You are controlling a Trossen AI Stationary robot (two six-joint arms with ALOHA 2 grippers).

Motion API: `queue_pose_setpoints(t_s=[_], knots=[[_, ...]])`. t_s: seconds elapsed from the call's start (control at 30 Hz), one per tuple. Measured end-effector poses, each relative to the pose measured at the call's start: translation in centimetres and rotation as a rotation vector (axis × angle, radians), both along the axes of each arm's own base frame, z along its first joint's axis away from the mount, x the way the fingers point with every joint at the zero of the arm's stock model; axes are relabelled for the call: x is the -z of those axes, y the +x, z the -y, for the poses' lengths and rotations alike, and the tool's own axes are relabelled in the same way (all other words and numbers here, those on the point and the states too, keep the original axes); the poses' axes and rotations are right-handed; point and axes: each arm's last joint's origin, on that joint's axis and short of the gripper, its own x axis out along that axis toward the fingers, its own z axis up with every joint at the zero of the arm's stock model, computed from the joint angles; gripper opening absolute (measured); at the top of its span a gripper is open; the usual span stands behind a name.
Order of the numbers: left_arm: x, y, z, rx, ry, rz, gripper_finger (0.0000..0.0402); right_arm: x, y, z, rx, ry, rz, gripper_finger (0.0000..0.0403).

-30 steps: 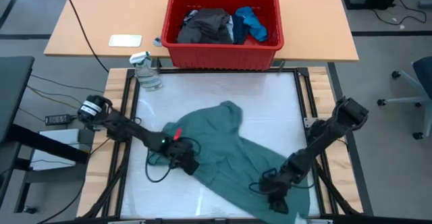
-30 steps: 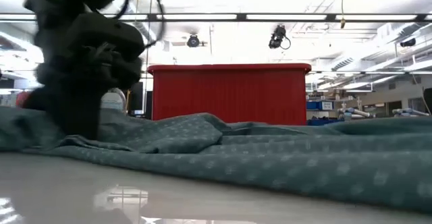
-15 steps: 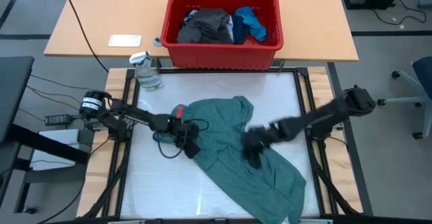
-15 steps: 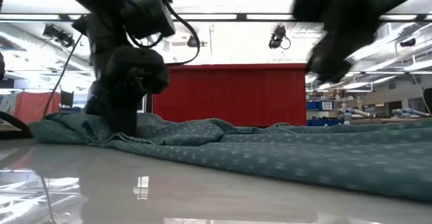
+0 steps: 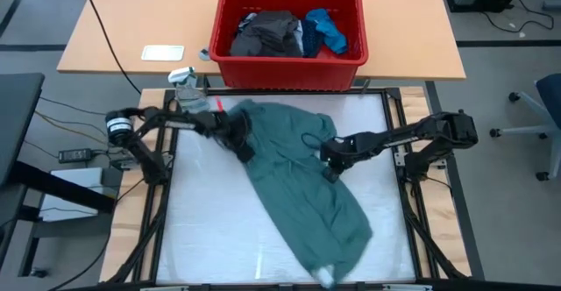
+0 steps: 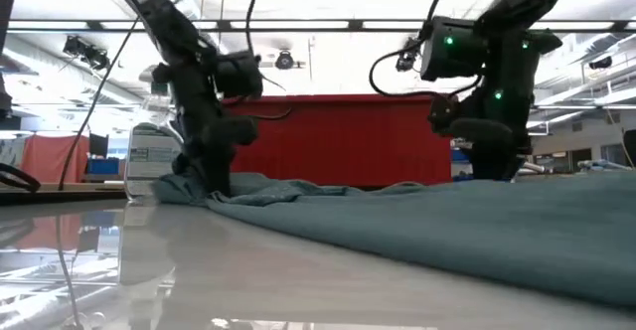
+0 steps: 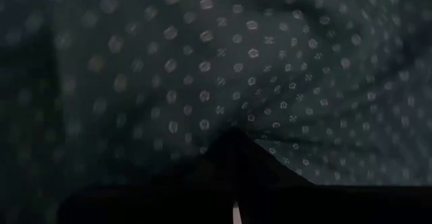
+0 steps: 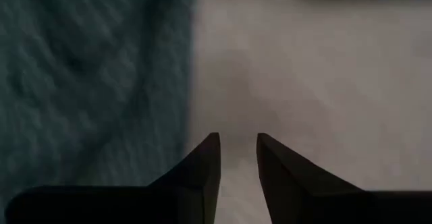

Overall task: Fold laundry
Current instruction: Fold the green shirt

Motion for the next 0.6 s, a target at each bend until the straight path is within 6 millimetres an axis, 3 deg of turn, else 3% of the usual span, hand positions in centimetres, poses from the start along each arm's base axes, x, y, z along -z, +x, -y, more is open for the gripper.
queue_pose_setpoints(t_s=[0.17,0.33,0.47,0.6], knots=[[-0.3,-2.4,-4.9,-0.129,0.047,-0.001,0.0002,-1.7,0.6,0.1,0.057,0.128,0.177,0.0103],[-1.6,-3.5,-7.5,-0.162,0.014,0.015,0.0005,-3.7,0.3,-1.6,0.020,0.186,0.280,0.0103],[-3.2,-3.3,-6.8,-0.118,-0.132,0.065,0.0029,-4.5,0.0,-3.7,-0.065,0.187,0.306,0.0103],[-6.4,-1.8,-3.2,-0.062,-0.146,0.151,0.0067,-4.2,-0.2,-6.2,-0.160,0.181,0.286,0.0103]])
